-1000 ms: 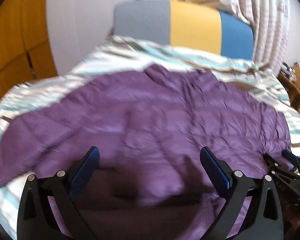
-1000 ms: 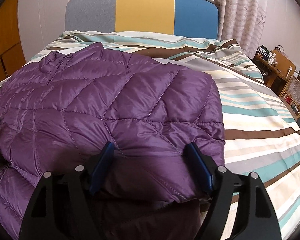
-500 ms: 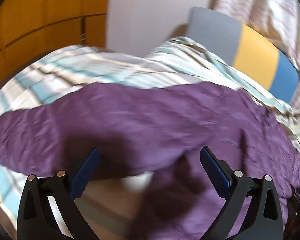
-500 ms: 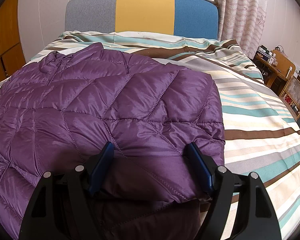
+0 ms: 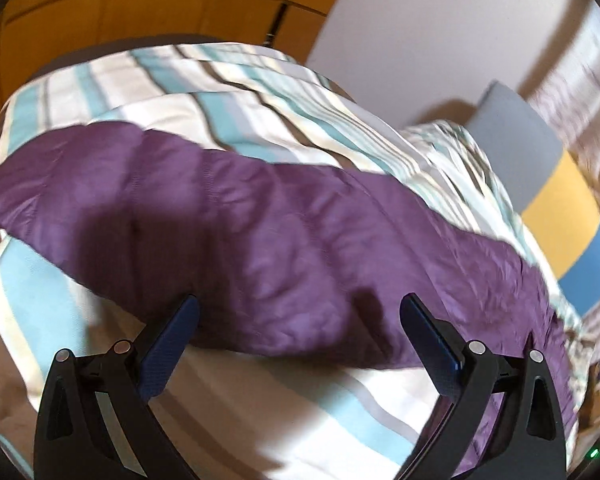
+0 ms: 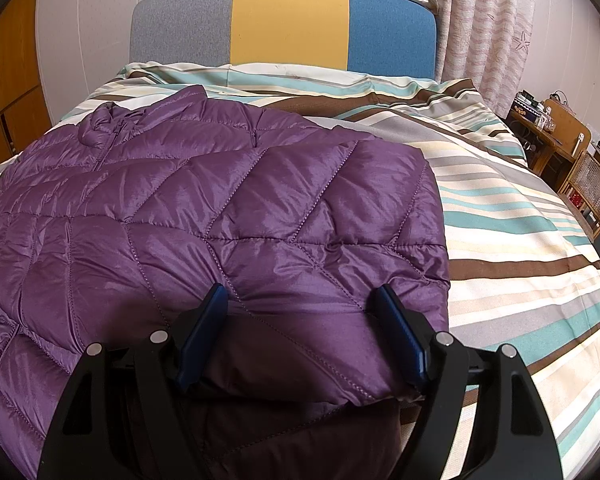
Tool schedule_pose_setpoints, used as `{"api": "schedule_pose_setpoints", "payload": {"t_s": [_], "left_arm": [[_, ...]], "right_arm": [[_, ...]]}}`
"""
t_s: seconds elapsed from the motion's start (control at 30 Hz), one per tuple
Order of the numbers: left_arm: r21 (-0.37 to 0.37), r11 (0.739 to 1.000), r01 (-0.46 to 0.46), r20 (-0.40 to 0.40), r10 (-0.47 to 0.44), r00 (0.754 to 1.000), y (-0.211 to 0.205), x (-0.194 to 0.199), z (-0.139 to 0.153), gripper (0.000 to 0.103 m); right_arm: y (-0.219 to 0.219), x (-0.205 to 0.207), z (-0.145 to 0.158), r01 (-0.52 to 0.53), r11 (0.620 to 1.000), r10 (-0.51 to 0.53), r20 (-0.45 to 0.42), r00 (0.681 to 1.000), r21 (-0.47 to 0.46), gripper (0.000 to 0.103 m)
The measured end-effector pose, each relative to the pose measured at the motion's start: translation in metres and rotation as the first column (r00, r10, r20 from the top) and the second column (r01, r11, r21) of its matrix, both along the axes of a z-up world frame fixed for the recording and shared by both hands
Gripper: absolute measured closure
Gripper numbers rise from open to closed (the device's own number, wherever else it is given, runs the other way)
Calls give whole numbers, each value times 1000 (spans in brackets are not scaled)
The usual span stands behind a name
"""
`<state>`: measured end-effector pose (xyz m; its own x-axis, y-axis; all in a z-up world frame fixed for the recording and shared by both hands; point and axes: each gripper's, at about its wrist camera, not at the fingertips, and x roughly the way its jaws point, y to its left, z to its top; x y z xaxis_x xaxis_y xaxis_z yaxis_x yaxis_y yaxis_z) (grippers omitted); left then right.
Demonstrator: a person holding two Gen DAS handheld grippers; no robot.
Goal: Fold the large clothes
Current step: 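Reach the left gripper to the other sleeve cuff and close on it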
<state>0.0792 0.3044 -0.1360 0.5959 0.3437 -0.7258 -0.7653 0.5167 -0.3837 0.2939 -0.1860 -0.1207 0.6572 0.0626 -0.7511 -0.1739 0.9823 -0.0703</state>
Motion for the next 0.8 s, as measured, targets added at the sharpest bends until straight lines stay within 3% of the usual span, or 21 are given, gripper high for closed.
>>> {"api": "schedule_pose_setpoints", "payload": {"t_s": [0.23, 0.43, 0.5, 0.57, 0.7, 0.8], "left_arm": [[-72, 992, -107, 104, 114, 988, 18, -35, 2, 3], [-164, 953, -255, 167, 281, 945, 11, -80, -8, 3], [-163, 949, -272, 214, 303, 929, 3, -92, -9, 5], [-156, 949, -275, 215, 304, 928, 1, -92, -8, 5], [-198, 925, -325, 247, 368, 896, 16, -96, -10, 9], [-229, 908, -349, 259, 403, 878, 31, -97, -11, 21]], "right_arm": [[0, 0, 0, 0, 1000, 0, 0, 1000, 0, 27], [0, 0, 0, 0, 1000, 0, 0, 1000, 0, 27], [0, 0, 0, 0, 1000, 0, 0, 1000, 1, 27], [0, 0, 0, 0, 1000, 0, 0, 1000, 1, 26], [0, 0, 0, 1, 1000, -1, 2, 1000, 0, 26], [0, 0, 0, 1, 1000, -1, 2, 1000, -1, 26]]}}
